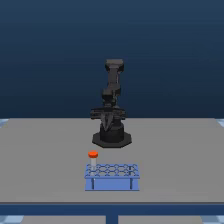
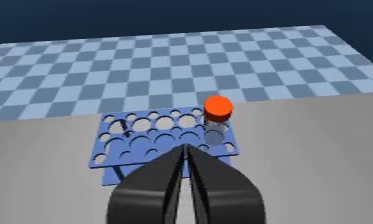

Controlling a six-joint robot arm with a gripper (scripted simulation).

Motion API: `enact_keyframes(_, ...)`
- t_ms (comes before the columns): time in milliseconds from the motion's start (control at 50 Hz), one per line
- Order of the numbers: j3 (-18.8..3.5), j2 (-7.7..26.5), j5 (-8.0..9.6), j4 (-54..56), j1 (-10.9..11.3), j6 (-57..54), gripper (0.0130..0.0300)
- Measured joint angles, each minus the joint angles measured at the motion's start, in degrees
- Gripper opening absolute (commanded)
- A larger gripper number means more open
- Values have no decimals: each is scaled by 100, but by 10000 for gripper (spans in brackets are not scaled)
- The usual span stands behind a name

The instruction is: Pick up the centrifuge tube on the rack

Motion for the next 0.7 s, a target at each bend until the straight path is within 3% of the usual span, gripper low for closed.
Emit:
enact_keyframes(20, 0, 0, 0, 0, 0, 0, 300)
enact_keyframes(700, -3, 8, -4, -90, -5, 79, 300)
